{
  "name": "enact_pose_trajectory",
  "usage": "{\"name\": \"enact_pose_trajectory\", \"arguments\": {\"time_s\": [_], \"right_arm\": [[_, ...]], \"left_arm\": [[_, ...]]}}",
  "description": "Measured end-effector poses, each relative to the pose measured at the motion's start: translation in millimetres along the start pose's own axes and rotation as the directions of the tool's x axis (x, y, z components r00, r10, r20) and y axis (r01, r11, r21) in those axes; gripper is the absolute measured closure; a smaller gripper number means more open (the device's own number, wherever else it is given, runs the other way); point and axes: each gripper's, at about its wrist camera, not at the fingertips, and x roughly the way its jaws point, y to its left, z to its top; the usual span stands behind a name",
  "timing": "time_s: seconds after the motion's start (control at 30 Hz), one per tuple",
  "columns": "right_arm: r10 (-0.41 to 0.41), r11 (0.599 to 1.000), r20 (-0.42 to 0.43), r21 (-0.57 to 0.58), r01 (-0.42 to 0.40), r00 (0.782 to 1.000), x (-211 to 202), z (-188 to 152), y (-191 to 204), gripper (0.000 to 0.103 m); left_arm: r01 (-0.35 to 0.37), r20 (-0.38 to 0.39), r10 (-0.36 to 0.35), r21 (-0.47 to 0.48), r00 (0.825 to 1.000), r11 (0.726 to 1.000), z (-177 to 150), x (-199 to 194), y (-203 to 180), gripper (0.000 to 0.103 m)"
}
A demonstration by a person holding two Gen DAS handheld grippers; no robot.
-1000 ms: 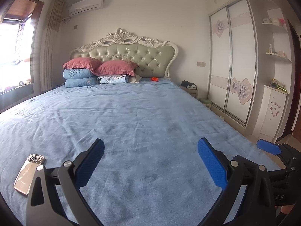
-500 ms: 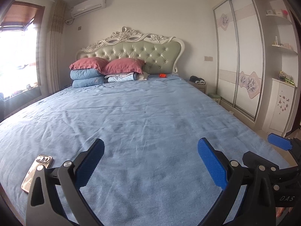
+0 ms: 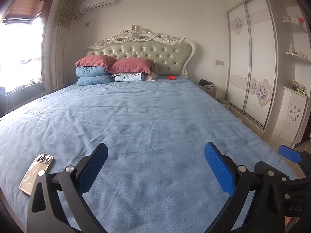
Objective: Collect trash
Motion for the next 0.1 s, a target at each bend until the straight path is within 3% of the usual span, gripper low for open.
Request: {"name": "enact_pose_trajectory", "arguments": {"time_s": [0.1], "right_arm": [[0.001, 1.0, 0.0, -0.001, -0.001, 1.0, -0.2, 0.1, -0.2, 0.008]], "left_arm": [[0.01, -0.001, -0.01, -0.011, 1.0, 1.0, 0.7, 0.2, 2.2, 0.004]]}}
